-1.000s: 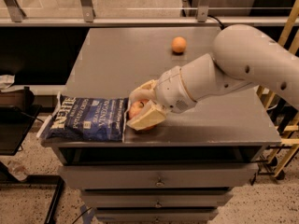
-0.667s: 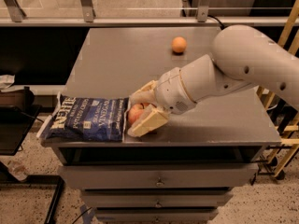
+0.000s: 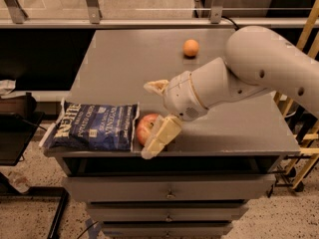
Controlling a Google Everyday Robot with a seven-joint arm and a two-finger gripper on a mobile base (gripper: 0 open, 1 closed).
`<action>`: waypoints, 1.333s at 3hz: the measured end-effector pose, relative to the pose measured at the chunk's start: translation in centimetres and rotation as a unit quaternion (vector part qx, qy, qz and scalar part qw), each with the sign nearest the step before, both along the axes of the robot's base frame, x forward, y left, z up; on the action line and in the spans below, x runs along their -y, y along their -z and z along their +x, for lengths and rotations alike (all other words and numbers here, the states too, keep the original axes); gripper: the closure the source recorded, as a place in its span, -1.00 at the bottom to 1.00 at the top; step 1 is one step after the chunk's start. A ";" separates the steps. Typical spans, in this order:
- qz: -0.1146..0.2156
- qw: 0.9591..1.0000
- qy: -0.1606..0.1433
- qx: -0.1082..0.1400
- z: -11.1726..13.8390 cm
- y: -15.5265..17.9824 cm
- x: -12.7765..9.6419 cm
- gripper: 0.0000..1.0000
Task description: Move apple near blue chip bag
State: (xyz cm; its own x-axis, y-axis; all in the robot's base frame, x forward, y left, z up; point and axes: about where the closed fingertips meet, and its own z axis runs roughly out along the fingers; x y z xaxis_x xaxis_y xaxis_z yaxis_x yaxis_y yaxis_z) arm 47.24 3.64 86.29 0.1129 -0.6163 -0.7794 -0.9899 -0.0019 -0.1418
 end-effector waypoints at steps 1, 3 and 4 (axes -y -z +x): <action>-0.005 1.000 -0.010 0.003 -0.2 -0.7 0.6 -1.00; -0.010 1.000 0.015 0.005 -0.6 -2.5 7.8 -1.00; -0.010 1.000 0.017 0.005 -0.6 -2.5 8.0 -1.00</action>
Offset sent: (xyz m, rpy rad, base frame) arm -0.0011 -0.0752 0.0339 -0.0307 -0.0180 0.0047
